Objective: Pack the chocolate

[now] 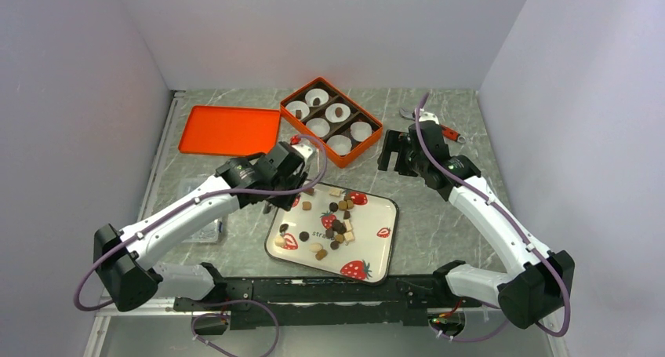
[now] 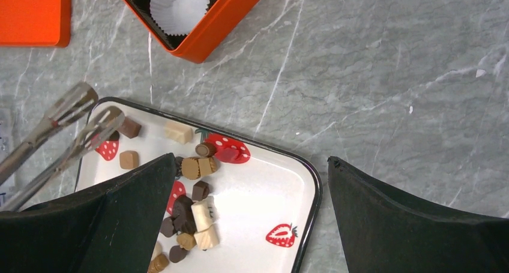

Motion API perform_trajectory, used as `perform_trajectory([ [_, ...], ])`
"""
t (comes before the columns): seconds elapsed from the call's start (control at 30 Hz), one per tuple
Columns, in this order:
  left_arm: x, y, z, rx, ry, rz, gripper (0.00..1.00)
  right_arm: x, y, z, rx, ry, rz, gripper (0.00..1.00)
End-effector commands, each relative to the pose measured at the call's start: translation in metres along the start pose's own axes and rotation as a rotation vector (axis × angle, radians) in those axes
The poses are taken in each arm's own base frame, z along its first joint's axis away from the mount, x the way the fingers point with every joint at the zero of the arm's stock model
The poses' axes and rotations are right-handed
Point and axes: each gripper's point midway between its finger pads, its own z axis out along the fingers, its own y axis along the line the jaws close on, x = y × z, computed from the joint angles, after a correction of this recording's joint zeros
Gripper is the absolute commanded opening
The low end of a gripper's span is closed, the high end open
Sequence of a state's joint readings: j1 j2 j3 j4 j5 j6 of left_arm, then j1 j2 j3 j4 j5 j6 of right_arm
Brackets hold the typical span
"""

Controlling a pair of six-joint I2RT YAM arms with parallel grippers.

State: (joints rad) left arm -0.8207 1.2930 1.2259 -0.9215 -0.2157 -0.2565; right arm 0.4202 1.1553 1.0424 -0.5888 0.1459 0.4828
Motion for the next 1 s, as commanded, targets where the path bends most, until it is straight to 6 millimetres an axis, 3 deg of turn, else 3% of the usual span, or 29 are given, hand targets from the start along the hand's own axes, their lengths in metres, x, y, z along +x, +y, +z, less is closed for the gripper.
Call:
perform_trajectory([
  [0.0,0.021,0.004,-0.005,-0.022,0.023,-0.037,0.46,-0.009,0.007,-0.005,-0.038,-0.043,0.025,1.00],
  [0.37,0.042,-0.002,0.005,-0.007,0.071,-0.051,0.47,-0.008,0.009,-0.004,-0.049,-0.038,0.026,1.00],
  [0.97,0.039,-0.012,0.014,0.012,0.091,-0.022,0.47,-0.005,0.001,-0.005,-0.022,-0.043,0.017,1.00],
])
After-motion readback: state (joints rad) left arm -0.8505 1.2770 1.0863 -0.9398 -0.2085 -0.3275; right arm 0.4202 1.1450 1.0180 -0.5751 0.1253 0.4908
